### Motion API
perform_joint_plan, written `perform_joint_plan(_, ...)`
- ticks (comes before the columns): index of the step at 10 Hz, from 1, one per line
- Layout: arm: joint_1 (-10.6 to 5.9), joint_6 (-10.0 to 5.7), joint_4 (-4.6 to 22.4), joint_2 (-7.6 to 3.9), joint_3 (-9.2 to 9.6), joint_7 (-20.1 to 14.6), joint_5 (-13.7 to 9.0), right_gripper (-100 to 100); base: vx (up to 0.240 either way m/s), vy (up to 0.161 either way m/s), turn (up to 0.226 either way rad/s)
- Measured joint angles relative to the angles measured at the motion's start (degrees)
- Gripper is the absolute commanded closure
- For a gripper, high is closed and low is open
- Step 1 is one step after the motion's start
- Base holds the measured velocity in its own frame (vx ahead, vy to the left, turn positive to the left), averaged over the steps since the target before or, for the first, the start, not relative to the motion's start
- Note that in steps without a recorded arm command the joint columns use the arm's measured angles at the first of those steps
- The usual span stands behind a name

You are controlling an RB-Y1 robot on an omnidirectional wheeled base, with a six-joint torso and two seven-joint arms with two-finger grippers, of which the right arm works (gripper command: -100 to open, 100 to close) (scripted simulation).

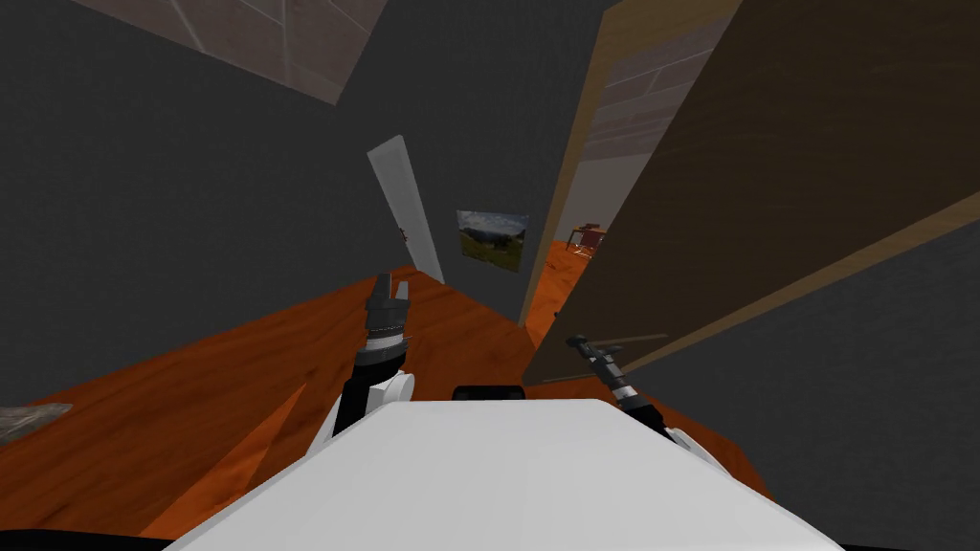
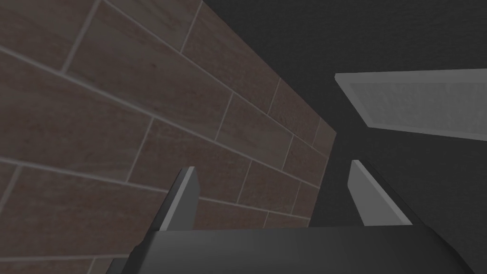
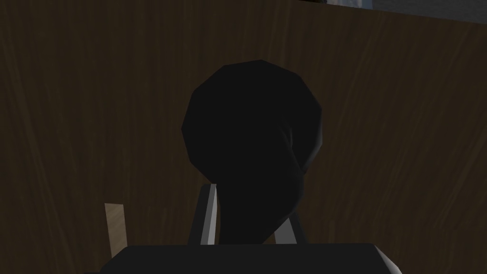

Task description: Pull the door open

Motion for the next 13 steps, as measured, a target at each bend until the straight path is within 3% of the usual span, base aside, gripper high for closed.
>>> perform_joint_plan(6,0.5,-3.07,2.1,-0.55,0.0,-0.3,0.5,100,-0.207,-0.085,0.165)
perform_joint_plan(13,0.58,-5.52,4.2,-0.95,-0.3,-0.6,0.9,100,-0.169,-0.071,0.147)
